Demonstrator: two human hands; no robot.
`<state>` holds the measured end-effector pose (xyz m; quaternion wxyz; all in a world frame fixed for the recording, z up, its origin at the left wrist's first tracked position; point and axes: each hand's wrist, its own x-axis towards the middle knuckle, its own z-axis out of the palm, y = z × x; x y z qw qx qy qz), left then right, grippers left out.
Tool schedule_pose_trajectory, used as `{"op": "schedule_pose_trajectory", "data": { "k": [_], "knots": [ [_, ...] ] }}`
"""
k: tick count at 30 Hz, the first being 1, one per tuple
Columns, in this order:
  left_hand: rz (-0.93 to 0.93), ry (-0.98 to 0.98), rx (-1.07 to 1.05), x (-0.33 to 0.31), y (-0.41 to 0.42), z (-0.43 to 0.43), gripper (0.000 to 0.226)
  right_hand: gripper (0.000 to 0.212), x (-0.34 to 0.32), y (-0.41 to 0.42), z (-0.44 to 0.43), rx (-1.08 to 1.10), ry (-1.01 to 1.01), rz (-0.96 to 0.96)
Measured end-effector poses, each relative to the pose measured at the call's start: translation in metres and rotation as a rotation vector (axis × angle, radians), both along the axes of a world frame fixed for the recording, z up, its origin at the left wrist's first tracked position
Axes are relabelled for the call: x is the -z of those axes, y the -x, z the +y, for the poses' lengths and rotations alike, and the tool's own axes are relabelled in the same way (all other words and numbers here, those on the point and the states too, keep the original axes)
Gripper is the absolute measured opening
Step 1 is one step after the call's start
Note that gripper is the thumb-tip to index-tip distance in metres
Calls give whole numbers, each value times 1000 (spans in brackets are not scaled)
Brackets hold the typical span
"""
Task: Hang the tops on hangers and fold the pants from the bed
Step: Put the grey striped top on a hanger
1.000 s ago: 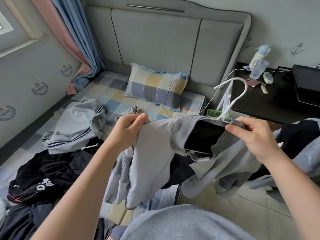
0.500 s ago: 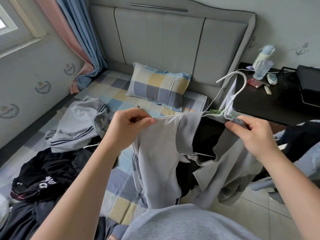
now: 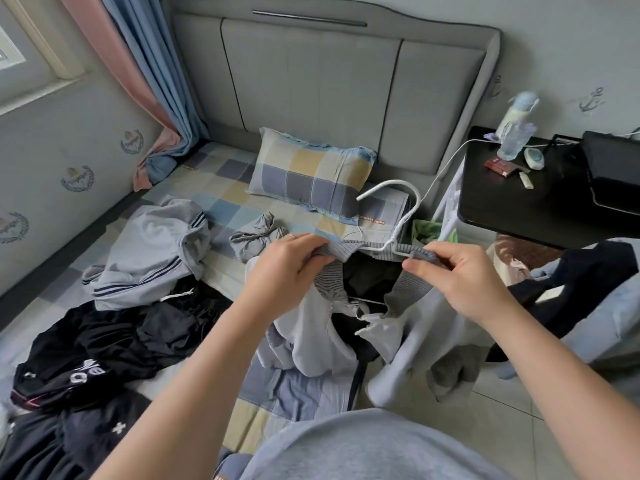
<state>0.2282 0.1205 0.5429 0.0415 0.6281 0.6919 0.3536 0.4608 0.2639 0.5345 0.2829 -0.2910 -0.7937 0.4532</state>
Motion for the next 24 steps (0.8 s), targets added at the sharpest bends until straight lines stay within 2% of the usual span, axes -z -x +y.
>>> {"op": "schedule_pose_trajectory", "data": {
  "k": [2,6,10,13,15,19,21,24],
  "knots": [
    [-14,-54,-20,0,4,-2,17,42,-2,-2,5,-14,-14,-69],
    [-79,-114,-107,-5,23,-6,11,13,3,-22,26,-1,9,-333],
    [-123,-128,-217,-7,45,-13,12,20,12,-45,45,78,58,-485],
    [-114,-118,-224,-7,52,-15,12,25,15,-50,50,142,-47,-553],
    [-74,-114,-200,-5,56,-16,10,25,14,-47,53,260,-104,-501],
    [56,-43,-149,5,63,-20,11,24,0,-37,54,430,-130,-234],
    [98,-15,-227,12,60,-21,11,29,-13,-33,48,385,-124,-57],
    [57,-115,-425,17,54,-23,14,32,-26,-37,37,165,-101,130]
  ]
}}
